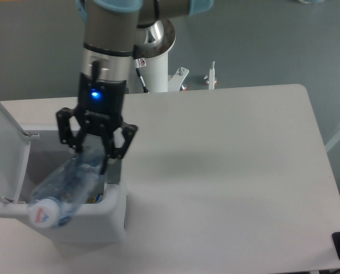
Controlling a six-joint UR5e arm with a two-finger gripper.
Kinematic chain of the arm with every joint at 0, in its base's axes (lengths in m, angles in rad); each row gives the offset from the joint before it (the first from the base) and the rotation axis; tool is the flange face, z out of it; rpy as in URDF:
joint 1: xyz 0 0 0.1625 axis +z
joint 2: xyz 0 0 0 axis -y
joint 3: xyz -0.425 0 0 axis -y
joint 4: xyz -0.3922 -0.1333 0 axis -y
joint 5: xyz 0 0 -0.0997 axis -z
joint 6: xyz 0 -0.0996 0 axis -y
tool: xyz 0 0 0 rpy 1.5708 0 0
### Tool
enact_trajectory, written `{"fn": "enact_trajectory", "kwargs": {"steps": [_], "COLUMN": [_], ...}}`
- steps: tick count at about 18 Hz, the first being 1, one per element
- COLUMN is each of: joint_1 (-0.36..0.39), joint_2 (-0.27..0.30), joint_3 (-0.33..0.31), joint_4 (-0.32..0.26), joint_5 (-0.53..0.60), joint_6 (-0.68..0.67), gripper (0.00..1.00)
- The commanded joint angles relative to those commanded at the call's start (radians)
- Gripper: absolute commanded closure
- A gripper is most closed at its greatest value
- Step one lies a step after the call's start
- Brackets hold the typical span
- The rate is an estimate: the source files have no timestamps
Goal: Place the trash in the trash can
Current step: 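Carry the bottle over the trash can and lower it in, then open the gripper to release the bottle into the can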
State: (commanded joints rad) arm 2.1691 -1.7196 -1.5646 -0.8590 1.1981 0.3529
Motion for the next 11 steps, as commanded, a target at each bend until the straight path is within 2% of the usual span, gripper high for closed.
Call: {"fn": "enact_trajectory", "kwargs": {"steps": [7,8,9,11], "joint_1": [-0.015,-0.015,-0.015,-0.014], "joint_2": [0.009,0.012,0.017,0.017], "joint_3": [-0.061,-0.067,-0.069,-0.069], "joint_4": [0.002,0.002,0.002,0.003], "joint_5": [-0.003,-0.003,-0.003,-0.003], "joint_6": [0.001,0.001,0.001,0.005], "gripper": [0.51,0.48,0.38,0.00]}}
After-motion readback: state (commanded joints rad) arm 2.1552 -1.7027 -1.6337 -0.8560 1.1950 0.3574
